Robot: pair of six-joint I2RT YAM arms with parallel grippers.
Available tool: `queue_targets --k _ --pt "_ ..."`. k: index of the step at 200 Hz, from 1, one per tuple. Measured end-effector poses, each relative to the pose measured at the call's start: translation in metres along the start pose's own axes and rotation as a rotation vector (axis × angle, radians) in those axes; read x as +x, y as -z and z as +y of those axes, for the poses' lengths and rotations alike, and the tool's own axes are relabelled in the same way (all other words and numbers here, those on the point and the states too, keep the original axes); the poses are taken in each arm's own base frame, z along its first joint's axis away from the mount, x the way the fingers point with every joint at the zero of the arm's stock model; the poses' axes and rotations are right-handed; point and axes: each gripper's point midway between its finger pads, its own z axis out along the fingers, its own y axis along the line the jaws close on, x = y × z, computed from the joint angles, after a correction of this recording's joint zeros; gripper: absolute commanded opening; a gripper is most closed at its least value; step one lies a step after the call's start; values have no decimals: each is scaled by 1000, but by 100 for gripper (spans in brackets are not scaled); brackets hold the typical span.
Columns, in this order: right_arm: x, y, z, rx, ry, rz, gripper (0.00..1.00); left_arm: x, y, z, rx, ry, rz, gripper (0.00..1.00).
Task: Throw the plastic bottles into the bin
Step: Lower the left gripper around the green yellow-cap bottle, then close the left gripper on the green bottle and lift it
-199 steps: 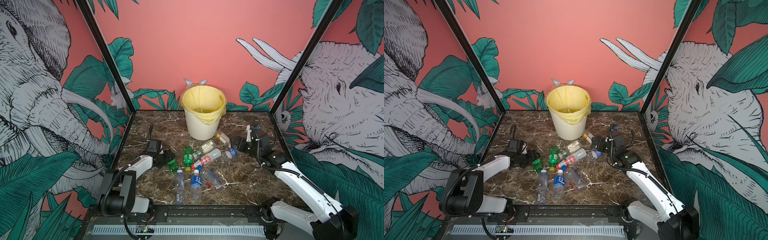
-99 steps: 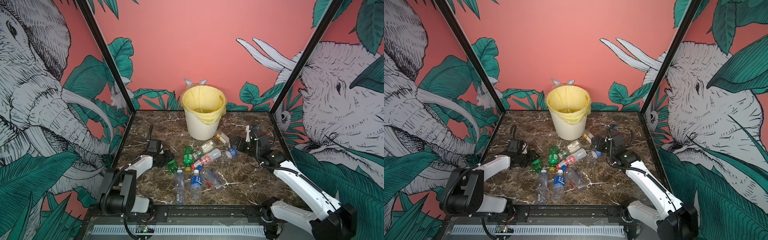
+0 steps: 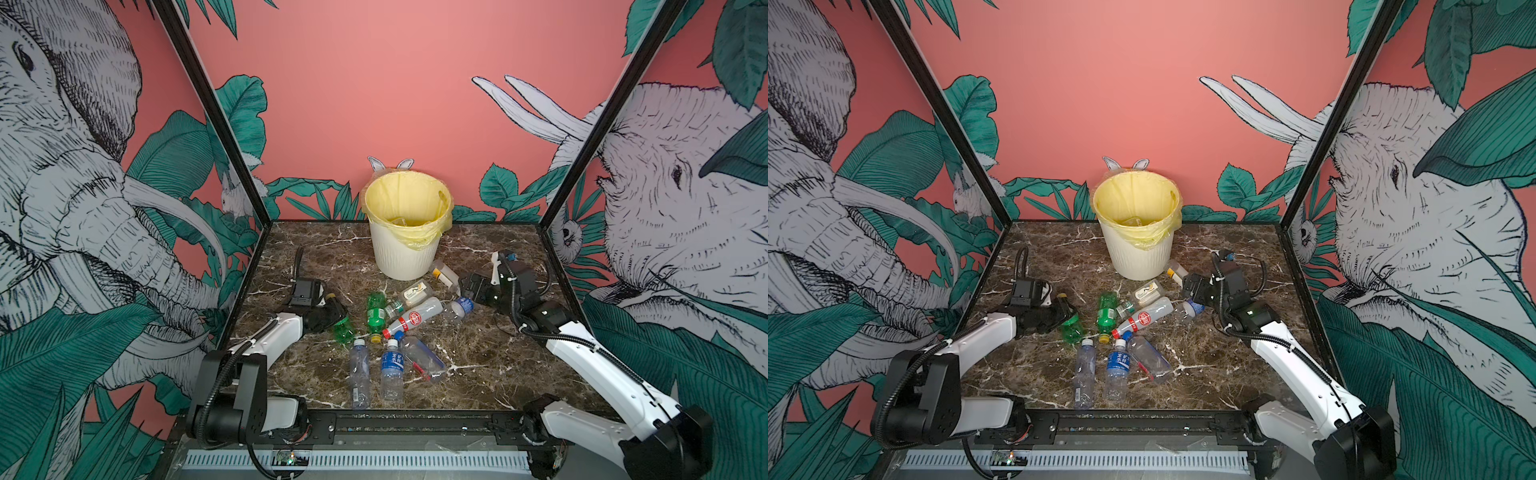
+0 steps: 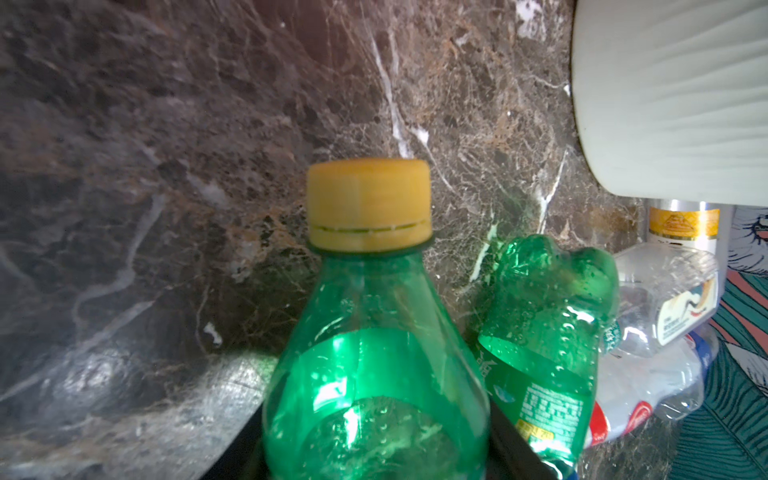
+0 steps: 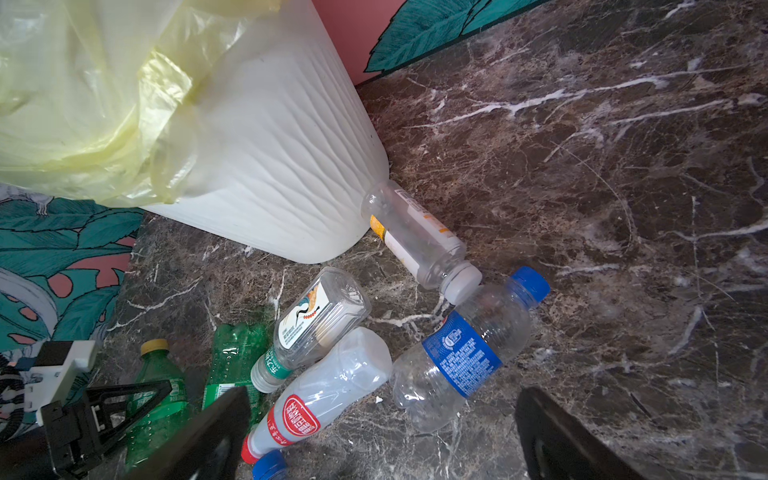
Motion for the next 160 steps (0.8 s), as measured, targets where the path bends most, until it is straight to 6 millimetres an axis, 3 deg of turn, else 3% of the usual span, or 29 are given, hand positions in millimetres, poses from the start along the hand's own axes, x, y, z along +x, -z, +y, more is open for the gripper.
queue_targets --k 160 --pt "3 -1 -5 10 -34 6 99 -22 52 -37 127 -107 -173 54"
